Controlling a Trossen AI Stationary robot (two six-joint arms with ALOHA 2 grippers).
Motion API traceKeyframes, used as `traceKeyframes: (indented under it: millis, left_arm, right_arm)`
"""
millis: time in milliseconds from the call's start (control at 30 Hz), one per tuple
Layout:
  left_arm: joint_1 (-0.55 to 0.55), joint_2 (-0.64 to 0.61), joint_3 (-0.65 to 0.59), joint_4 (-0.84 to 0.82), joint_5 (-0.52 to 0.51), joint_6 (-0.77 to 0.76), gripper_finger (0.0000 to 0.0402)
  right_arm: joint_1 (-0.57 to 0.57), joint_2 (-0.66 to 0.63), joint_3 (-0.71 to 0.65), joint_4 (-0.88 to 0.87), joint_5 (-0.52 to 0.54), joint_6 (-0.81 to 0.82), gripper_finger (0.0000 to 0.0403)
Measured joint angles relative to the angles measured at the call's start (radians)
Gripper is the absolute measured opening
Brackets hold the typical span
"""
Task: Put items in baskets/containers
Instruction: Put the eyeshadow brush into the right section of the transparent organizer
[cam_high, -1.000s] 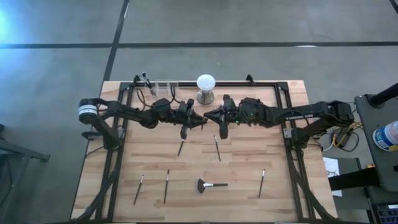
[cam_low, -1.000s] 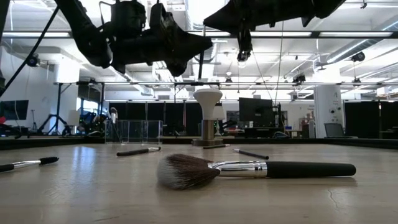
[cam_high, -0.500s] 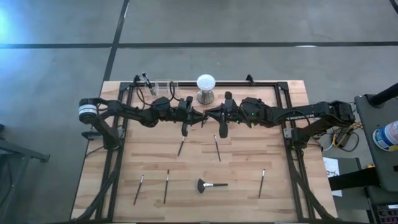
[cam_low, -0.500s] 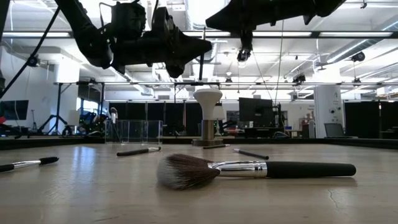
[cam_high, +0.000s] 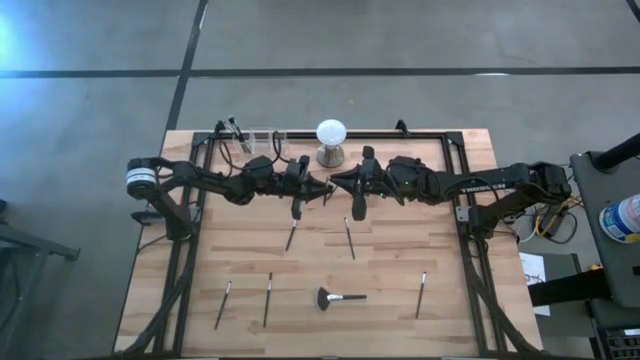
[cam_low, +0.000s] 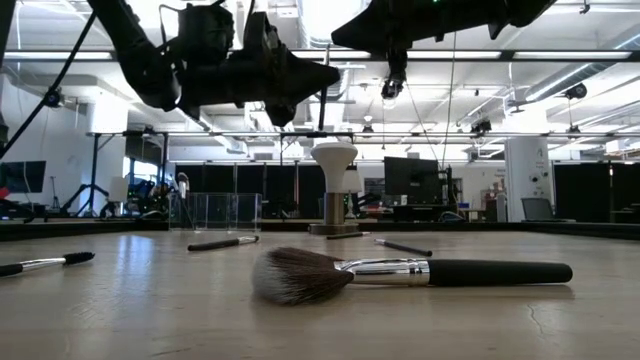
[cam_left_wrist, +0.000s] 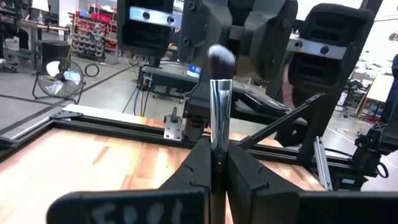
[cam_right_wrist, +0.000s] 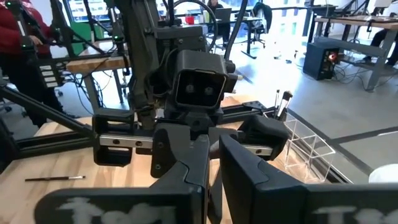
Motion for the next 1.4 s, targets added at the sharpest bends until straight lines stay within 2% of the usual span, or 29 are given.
traceKeyframes:
  millis: [367, 567, 900, 1133, 1400]
  left_arm:
    - [0.000, 0.000, -0.018, 0.000, 0.002, -0.025, 0.0019]
    - [0.038, -0.013, -0.043, -0.009, 0.003, -0.019, 0.0019]
    - [0.123, -0.154, -0.087, -0.109, -0.064, 0.061, 0.0019]
    - [0.125, -0.233, -0.119, -0.136, -0.096, 0.091, 0.0019]
    - [0.107, -0.254, -0.126, -0.182, -0.106, 0.089, 0.0019]
  right_arm:
    - [0.000, 0.000, 0.000, 0.000, 0.000, 0.000, 0.0034]
    - [0.000, 0.000, 0.000, 0.000, 0.000, 0.000, 0.0034]
    - [0.000, 0.000, 0.000, 0.000, 0.000, 0.000, 0.0034]
    - [0.000, 0.001, 0.000, 0.000, 0.000, 0.000, 0.0034]
    - [0.000, 0.001, 0.000, 0.000, 0.000, -0.001, 0.0034]
